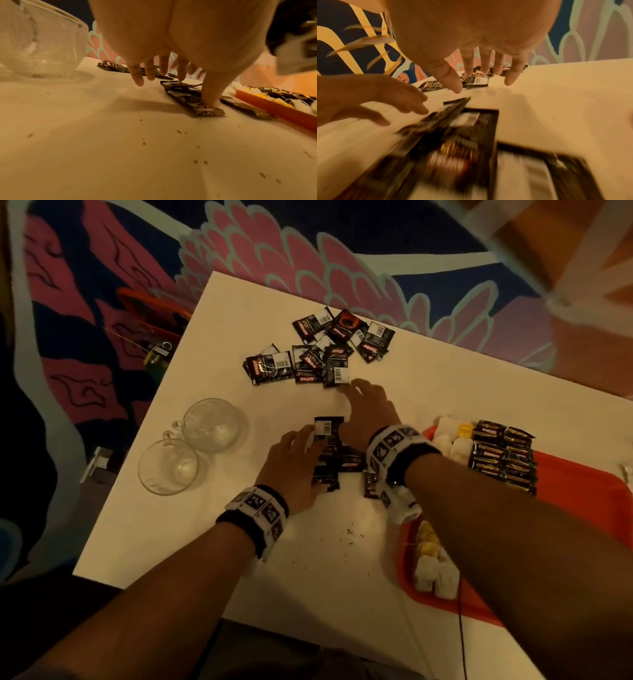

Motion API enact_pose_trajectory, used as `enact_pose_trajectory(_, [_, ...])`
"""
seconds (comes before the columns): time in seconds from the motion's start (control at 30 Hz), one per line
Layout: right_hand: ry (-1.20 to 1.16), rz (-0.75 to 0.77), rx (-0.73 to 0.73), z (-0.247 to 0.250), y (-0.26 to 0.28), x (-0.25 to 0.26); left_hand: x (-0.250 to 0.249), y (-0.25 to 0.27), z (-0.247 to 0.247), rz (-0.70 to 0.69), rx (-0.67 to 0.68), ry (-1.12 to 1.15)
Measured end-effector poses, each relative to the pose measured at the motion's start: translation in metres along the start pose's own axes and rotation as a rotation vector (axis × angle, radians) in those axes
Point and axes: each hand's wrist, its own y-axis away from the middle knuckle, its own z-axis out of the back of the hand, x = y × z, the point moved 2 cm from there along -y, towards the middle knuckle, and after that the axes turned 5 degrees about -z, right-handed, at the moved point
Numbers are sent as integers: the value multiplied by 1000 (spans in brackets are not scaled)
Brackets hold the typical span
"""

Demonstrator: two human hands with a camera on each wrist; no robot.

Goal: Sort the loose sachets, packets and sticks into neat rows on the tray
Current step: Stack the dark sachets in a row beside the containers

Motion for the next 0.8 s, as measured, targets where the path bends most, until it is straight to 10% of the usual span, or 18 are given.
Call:
enact_pose_trajectory(0.43, [-38,53,77,-28,43,-33,-18,0,-2,-28,-27,-36])
enact_pose_trajectory(0.8, [-53,-210,73,-64,82,-57,-12,-10,10,3,-1,15])
